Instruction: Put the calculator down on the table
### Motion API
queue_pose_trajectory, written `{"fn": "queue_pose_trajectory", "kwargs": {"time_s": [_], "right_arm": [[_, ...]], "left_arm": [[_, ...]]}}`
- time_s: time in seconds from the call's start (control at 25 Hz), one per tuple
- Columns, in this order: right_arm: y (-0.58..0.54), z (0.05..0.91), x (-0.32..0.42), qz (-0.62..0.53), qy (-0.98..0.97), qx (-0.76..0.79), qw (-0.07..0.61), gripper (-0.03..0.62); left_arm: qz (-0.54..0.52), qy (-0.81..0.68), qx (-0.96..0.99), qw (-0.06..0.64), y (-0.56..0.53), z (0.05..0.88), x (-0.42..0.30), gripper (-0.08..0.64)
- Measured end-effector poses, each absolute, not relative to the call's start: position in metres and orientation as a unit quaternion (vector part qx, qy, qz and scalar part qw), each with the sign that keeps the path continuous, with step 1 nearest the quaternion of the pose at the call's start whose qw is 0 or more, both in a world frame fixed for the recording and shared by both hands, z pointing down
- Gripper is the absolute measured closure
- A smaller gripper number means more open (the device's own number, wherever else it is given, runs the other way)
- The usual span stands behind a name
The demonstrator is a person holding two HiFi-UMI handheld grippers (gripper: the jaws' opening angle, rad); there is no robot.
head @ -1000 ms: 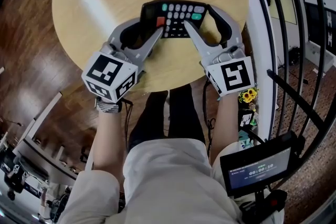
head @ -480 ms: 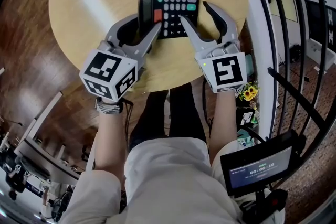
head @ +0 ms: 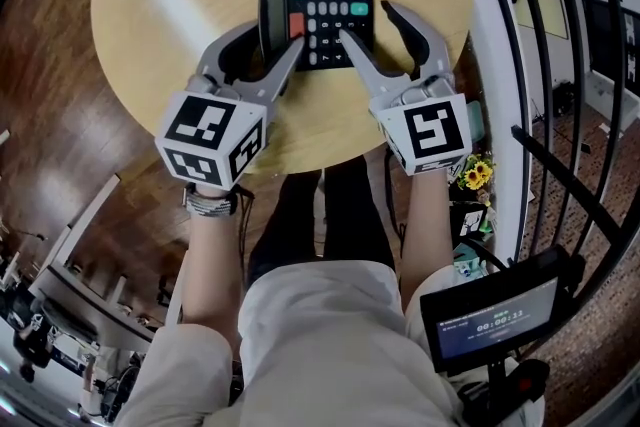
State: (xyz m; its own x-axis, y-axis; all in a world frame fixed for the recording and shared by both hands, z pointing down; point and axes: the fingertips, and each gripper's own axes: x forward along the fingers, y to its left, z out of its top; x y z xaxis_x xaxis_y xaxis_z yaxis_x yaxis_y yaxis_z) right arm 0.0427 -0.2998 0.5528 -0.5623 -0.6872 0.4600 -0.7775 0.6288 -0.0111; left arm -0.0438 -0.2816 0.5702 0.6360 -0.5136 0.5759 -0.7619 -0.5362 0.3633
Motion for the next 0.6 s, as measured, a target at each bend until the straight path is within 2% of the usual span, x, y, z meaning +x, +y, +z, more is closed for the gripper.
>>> {"fn": "queue_pose_trajectory", "kwargs": {"time_s": [0.16, 0.32, 0.6], "right_arm": [[-0.302, 0.554, 0.040, 0.111, -0.878, 0.415, 0.214, 0.351], [-0.304, 0.548, 0.042, 0.116, -0.883, 0.415, 0.186, 0.351], [-0.311, 0.534, 0.045, 0.122, -0.884, 0.424, 0.156, 0.351]], "left_arm": [[0.206, -0.377, 0.850, 0.304, -0.283, 0.571, -0.046, 0.366], [0.192, -0.380, 0.853, 0.303, -0.283, 0.569, -0.045, 0.365], [0.097, -0.405, 0.826, 0.379, -0.293, 0.553, -0.070, 0.364]]}}
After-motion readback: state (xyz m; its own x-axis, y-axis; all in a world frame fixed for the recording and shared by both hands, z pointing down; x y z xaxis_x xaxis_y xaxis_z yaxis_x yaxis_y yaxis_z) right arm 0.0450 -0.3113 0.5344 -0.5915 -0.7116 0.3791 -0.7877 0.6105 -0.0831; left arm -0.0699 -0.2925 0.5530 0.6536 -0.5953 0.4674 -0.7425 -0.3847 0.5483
